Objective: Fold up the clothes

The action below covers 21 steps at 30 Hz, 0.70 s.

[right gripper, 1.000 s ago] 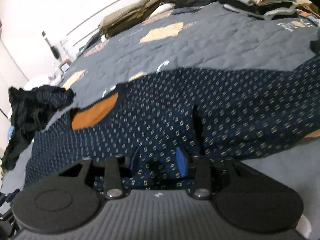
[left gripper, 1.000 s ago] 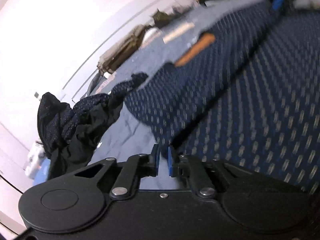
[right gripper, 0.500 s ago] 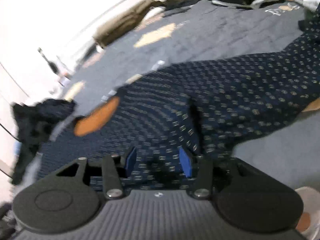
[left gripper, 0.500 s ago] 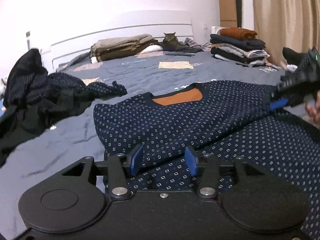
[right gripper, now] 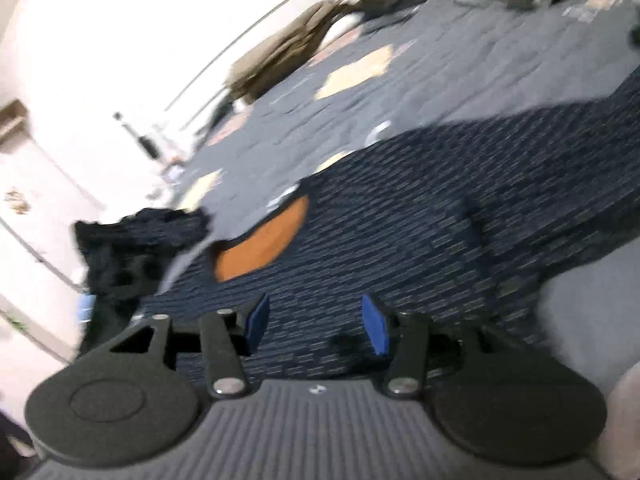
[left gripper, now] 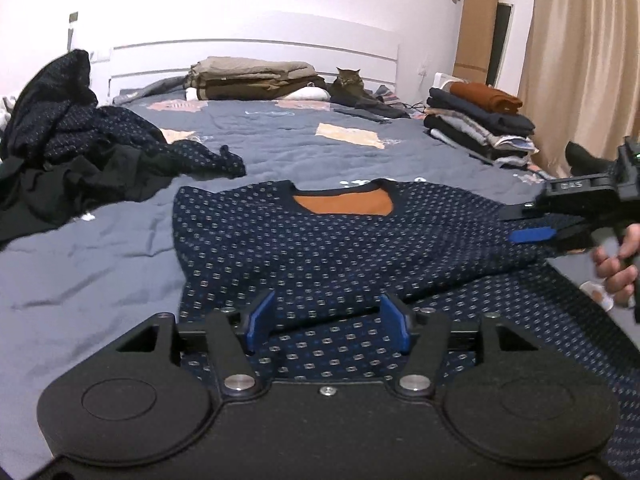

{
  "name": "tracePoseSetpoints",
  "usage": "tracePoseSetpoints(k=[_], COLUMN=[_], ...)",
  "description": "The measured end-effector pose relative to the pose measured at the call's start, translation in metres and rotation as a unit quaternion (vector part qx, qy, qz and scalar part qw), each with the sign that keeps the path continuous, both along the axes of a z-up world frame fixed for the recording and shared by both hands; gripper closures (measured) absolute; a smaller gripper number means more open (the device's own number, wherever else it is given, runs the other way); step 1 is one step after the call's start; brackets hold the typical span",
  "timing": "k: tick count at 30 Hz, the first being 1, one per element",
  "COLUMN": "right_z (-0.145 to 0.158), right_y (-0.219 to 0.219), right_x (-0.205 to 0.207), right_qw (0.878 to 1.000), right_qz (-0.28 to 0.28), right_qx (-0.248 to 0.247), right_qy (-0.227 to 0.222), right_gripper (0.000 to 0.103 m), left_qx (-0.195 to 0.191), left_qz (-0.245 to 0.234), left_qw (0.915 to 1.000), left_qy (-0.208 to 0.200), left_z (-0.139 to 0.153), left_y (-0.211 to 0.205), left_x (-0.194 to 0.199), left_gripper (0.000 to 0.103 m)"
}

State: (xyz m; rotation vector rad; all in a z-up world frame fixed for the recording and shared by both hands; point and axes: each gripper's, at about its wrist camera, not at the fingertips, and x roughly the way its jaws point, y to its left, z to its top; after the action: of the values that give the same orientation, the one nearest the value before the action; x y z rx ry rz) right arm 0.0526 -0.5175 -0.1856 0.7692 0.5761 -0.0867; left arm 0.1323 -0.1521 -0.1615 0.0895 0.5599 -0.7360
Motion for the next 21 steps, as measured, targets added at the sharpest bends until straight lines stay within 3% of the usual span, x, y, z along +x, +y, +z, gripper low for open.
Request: tracePoseSetpoints(k=[4,8,11,21], right_z=[-0.002,-0.013,-0.026,-0.033], right_y=[0.025,0.035,0.022,-0.037], right_x=[0.016,0.024,0.017,-0.024], right_qw=[0.999,0.999,0.999,0.996], right_qz=[0.031,0.038,0.017,-0.085], right_qx=[0.013,0.001,0.006,0.029], right_qy=[-0.003,0.021,0.037,0.024], right_gripper=[0.050,0.050,0.050,0.052], left_qx=[0.001,0.005,0.002,-0.011], left_qz=[-0.001,0.001,0.004,0.008], left_qw=[1.0000,1.0000,0.9999,0.9996], left_qy=[0.004,0.008,0.013,0.024], left_z=[-0.002,-0.005,-0.006,-0.005], left_y=[-0.003,-0.003,-0.002,-0.003], left_x=[-0.003,-0.003,-0.002,-0.001], left_gripper=[0.044,0.044,0.044,0.043])
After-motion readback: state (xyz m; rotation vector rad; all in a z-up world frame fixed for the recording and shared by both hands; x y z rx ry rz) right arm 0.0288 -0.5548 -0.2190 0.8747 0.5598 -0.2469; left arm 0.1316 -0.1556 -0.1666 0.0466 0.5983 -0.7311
